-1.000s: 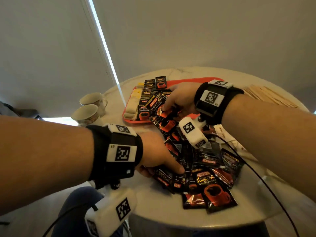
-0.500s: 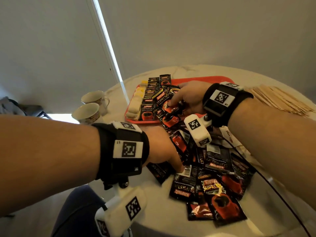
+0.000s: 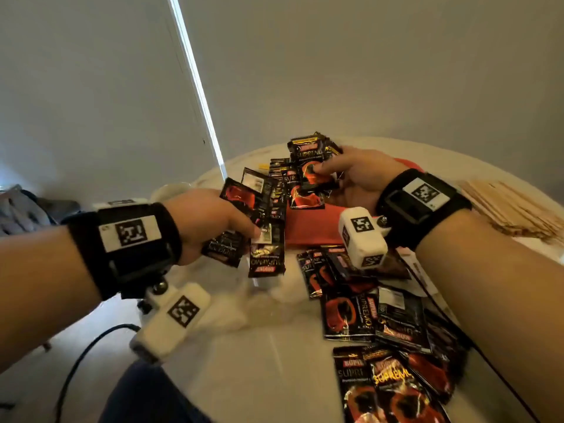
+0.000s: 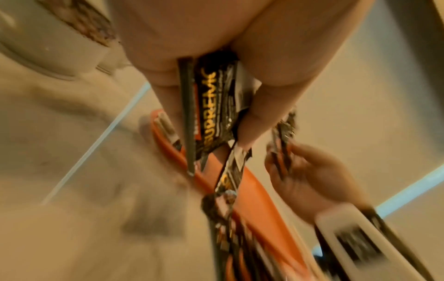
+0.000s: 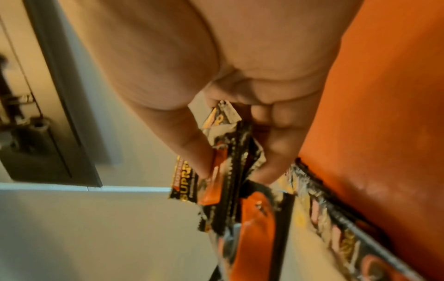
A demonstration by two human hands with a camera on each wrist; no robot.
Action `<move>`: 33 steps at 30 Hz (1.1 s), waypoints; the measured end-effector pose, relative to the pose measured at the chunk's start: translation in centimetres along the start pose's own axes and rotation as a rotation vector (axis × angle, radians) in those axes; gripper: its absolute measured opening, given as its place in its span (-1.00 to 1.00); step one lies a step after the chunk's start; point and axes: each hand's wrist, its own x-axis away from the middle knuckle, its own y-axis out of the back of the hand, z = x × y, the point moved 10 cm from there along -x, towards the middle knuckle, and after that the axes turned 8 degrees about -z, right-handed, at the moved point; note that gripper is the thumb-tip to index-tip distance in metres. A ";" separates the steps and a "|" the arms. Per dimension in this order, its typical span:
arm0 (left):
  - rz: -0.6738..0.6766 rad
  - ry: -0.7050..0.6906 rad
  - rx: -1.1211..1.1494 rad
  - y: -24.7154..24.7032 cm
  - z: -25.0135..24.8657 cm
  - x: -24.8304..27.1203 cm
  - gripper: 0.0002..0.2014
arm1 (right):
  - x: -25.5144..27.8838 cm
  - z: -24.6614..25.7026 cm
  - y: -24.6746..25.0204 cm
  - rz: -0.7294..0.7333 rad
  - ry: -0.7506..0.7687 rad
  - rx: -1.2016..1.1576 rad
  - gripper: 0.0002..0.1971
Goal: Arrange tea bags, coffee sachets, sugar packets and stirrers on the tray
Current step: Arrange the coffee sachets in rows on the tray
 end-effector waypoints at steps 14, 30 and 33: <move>-0.074 0.041 0.563 -3.1 -4.1 -9.4 -0.64 | -4.6 -1.6 -2.5 0.118 -0.066 -0.148 -0.63; 0.210 0.010 0.826 -5.9 -5.3 -12.9 -0.47 | -6.9 0.5 -2.6 0.083 0.047 -0.187 -0.52; 0.279 0.031 0.933 -5.9 -5.1 -12.8 -0.41 | -7.1 0.8 -3.2 0.045 0.079 -0.155 -0.48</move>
